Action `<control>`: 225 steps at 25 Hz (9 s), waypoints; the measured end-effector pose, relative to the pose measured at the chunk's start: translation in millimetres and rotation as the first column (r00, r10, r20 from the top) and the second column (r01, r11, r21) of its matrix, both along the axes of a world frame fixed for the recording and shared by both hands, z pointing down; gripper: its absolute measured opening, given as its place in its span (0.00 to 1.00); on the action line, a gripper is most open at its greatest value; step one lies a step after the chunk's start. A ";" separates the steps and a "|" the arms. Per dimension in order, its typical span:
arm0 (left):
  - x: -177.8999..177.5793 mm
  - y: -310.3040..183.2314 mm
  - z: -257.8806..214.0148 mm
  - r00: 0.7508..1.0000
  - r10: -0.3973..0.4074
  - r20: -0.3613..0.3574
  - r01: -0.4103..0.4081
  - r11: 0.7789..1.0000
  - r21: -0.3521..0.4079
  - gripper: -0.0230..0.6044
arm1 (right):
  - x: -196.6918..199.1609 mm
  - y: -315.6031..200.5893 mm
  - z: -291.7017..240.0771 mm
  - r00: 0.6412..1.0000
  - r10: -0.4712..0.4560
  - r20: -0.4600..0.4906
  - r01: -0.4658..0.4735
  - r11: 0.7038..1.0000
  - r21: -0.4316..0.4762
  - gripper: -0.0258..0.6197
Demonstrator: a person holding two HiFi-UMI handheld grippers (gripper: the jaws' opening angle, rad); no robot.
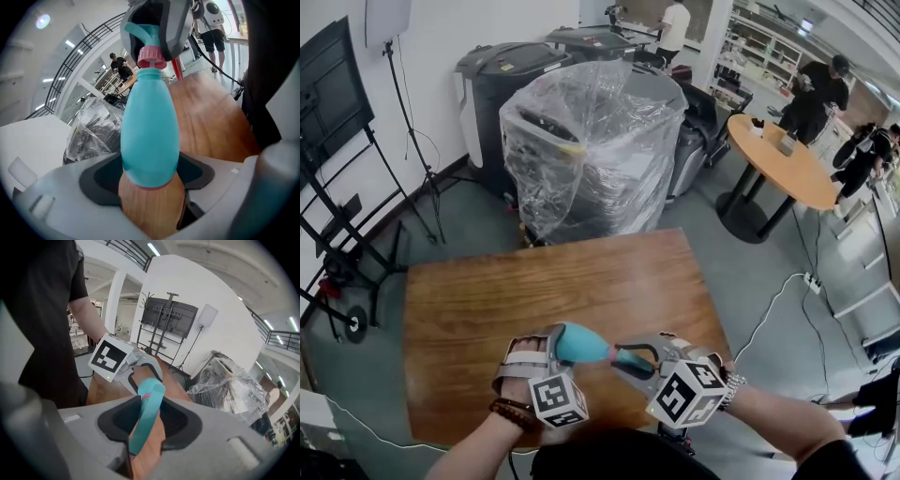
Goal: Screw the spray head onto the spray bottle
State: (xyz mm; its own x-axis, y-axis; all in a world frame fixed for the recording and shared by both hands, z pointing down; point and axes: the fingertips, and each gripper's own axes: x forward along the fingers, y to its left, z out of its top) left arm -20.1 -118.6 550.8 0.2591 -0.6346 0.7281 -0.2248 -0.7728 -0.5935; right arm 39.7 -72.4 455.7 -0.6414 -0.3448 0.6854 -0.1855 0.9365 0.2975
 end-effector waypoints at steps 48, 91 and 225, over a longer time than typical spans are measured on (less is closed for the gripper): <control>4.2 20.4 -13.4 0.988 0.019 0.155 -0.022 1.000 0.016 0.63 | 11.0 0.1 10.0 0.887 0.450 0.101 -0.246 0.648 -0.721 0.22; 27.0 78.1 26.7 0.955 0.276 -0.110 -0.297 0.856 -0.424 0.64 | 6.3 66.4 24.7 0.654 -0.440 -0.615 0.756 0.408 0.512 0.32; 16.2 34.6 -78.2 0.448 -0.433 -0.782 0.248 0.901 -0.357 0.06 | -17.0 -14.4 10.8 0.715 0.570 0.405 -0.403 0.809 -0.428 0.03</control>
